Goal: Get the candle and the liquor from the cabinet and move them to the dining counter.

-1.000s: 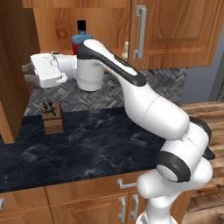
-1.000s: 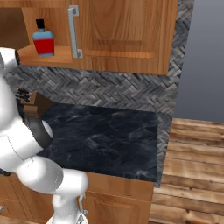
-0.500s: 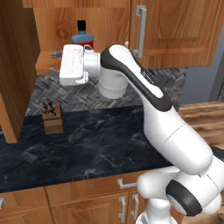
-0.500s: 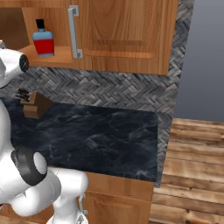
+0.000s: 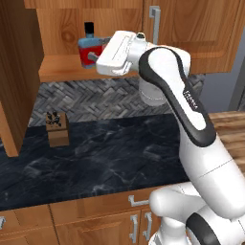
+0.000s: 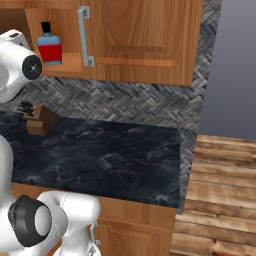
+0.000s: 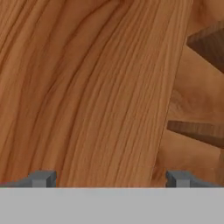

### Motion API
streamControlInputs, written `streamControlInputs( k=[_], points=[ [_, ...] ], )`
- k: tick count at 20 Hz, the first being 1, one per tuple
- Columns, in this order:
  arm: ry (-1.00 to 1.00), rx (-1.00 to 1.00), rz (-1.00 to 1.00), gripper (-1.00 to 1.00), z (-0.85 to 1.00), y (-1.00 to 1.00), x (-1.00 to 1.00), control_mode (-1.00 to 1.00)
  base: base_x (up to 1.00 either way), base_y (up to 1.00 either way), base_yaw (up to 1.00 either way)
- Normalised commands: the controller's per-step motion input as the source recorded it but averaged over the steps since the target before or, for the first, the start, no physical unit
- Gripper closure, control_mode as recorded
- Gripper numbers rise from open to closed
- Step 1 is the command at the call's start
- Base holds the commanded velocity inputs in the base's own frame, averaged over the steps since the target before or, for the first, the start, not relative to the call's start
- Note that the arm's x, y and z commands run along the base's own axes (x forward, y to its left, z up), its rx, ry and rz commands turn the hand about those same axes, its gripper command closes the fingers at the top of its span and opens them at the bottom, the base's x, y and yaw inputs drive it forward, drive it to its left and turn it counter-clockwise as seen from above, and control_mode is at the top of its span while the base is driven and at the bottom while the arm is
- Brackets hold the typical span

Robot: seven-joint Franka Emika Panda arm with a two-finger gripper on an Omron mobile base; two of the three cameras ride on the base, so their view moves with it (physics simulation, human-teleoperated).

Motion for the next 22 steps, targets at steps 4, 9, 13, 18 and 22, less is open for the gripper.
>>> streamControlInputs(
  k=[4,9,13,18,22],
  points=[
    [0.00,0.00,-0.35,-1.00,0.22,-1.00,-0.13,-1.00,0.00,0.00,0.00],
    [0.00,-0.02,-0.42,-1.00,-0.07,-1.00,-0.16,-1.00,0.00,0.00,0.00],
    [0.00,-0.05,-0.50,-1.00,-0.27,-0.92,-0.23,-1.00,0.00,0.00,0.00],
    [0.01,0.00,-0.56,-1.00,-0.02,-0.81,-0.15,-1.00,0.00,0.00,0.00],
    [0.00,0.00,-0.36,-1.00,0.00,-0.59,0.00,-1.00,0.00,0.00,0.00]
  ],
)
